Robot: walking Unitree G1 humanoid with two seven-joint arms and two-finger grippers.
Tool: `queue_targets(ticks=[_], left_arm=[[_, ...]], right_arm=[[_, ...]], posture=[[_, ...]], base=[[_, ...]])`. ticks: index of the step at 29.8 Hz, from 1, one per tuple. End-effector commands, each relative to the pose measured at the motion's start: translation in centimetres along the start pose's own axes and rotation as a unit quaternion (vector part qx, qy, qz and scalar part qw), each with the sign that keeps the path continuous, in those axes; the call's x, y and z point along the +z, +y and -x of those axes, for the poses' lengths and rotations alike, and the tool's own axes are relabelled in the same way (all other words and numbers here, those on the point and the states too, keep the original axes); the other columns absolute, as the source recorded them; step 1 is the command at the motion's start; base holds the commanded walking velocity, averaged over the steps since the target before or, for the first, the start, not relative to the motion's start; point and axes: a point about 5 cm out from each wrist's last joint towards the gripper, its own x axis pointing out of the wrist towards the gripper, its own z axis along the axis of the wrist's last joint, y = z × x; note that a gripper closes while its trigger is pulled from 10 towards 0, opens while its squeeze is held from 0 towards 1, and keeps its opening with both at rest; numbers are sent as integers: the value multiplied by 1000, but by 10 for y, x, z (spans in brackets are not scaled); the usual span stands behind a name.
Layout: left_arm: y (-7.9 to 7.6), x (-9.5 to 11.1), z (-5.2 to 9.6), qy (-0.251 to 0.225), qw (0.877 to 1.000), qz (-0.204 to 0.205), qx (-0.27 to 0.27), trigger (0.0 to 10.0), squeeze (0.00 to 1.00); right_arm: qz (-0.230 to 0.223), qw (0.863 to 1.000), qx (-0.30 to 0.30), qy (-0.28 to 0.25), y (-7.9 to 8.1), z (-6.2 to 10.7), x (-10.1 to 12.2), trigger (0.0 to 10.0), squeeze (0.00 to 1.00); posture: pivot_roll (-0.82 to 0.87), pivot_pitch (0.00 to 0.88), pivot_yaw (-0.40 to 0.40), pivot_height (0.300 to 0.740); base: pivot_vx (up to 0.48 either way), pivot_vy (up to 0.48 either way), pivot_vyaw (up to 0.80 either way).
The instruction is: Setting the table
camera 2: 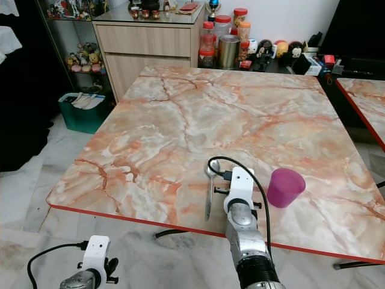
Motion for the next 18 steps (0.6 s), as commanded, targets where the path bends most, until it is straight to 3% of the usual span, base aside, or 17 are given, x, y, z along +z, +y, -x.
queue_targets(ticks=[1,5,6,7,8,14,18], left_arm=[[1,-5,1,13,1000,1,1,10000,0],[2,-5,1,10,1000,1,7,10000,0],[2,-5,1,10,1000,0,7,10000,0],[2,-5,1,10,1000,0,7,10000,0],[2,-5,1,10,1000,1,8,10000,0],[1,-5,1,8,1000,4,13,10000,0],[4,-5,1,7,1000,6,23,10000,0]], right_arm=[[-6,1000,-12,20,-4,1,-9,0,0],[-1,999,9,-35,1,2,9,0,0],[-2,999,15,-50,4,3,16,3529,0],[-2,999,15,-50,4,3,16,3529,0],[0,998,20,-64,5,3,20,10000,0],[-10,993,35,-111,11,6,40,10000,0],[-13,981,70,-183,21,14,71,10000,0]], posture=[[30,0,-7,740],[27,0,-5,740],[25,0,-4,740],[25,0,-4,740],[25,0,-4,740],[24,0,-10,740],[23,0,-11,740]], base=[[0,0,0],[0,0,0],[0,0,0],[0,0,0],[0,0,0],[0,0,0],[0,0,0]])
